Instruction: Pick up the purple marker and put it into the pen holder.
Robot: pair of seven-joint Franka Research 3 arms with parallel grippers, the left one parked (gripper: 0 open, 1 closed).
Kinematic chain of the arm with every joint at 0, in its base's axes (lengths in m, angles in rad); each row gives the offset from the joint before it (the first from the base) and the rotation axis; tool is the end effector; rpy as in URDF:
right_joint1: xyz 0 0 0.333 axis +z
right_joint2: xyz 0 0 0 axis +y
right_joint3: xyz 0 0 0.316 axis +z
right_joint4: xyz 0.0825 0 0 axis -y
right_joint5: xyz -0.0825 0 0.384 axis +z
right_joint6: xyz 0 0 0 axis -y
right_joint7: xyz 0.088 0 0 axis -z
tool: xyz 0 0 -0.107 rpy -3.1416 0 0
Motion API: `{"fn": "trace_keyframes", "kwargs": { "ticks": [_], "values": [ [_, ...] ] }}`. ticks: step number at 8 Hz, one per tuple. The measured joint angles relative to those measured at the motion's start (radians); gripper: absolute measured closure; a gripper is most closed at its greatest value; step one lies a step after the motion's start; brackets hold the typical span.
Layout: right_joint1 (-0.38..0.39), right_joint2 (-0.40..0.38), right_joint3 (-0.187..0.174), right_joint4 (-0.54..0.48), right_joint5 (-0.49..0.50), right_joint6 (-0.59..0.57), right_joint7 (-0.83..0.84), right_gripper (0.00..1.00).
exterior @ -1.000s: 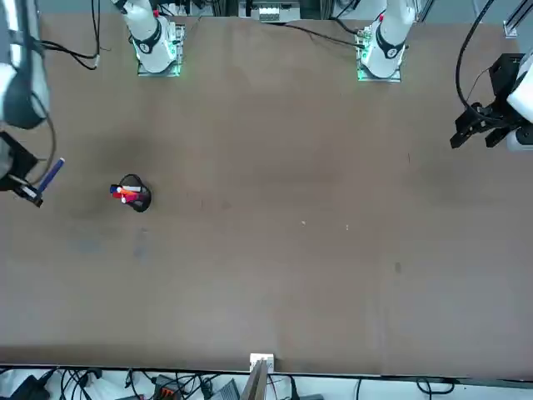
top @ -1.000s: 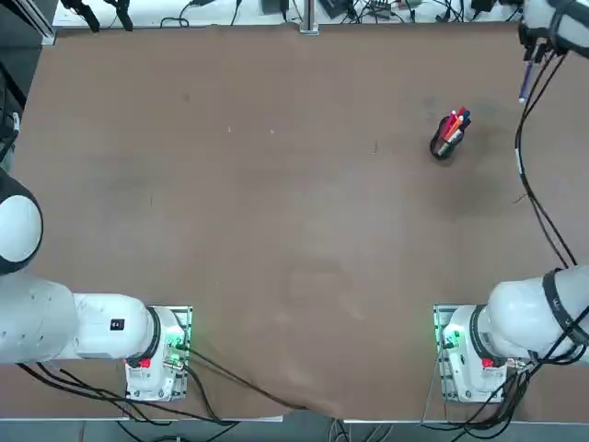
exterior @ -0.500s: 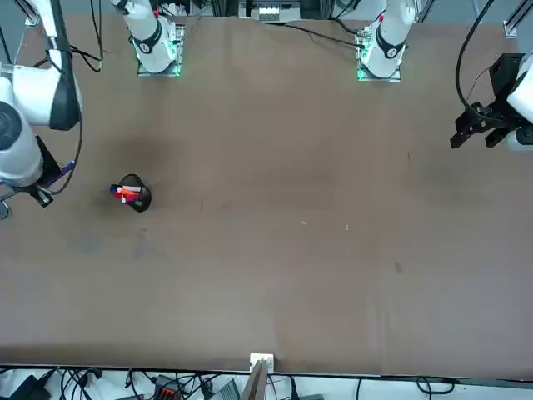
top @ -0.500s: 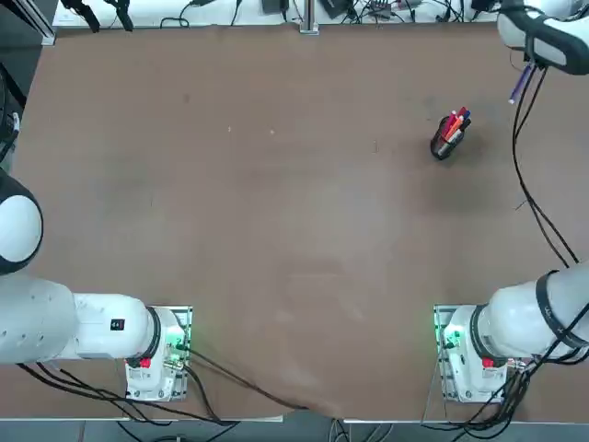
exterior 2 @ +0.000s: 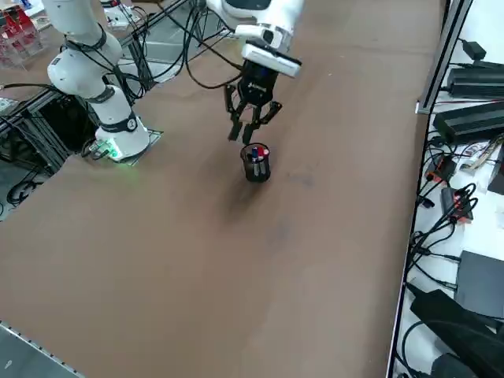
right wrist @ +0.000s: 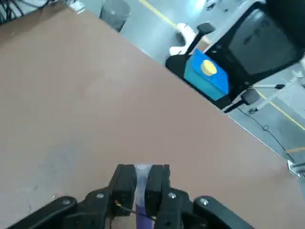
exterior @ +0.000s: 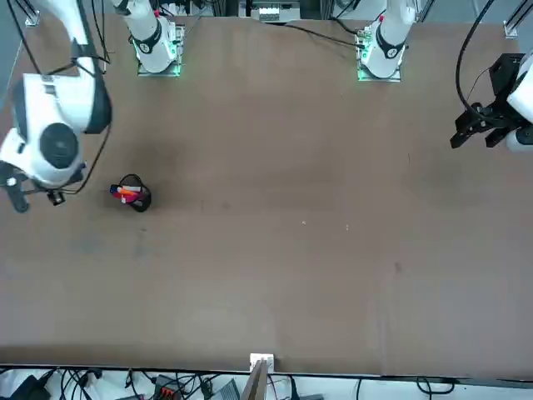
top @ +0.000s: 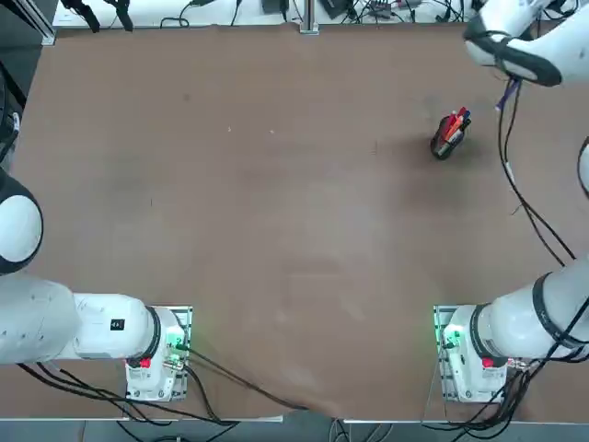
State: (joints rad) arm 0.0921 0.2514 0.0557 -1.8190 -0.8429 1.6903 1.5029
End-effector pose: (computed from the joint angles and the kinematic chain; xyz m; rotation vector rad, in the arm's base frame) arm 0.5967 0.0145 0.4023 1.9826 -1.1869 0.4206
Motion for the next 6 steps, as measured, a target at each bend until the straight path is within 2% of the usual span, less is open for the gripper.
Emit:
{"fn": "trace_keyframes", "kwargs": {
  "ticks": [3,6],
  "values": [
    [0.111,0.060,0.000,0.014,-0.092,-0.163,0.281,0.85],
    [0.198,0.197,-0.001,0.130,-0.124,-0.342,0.461,0.85]
  ]
}}
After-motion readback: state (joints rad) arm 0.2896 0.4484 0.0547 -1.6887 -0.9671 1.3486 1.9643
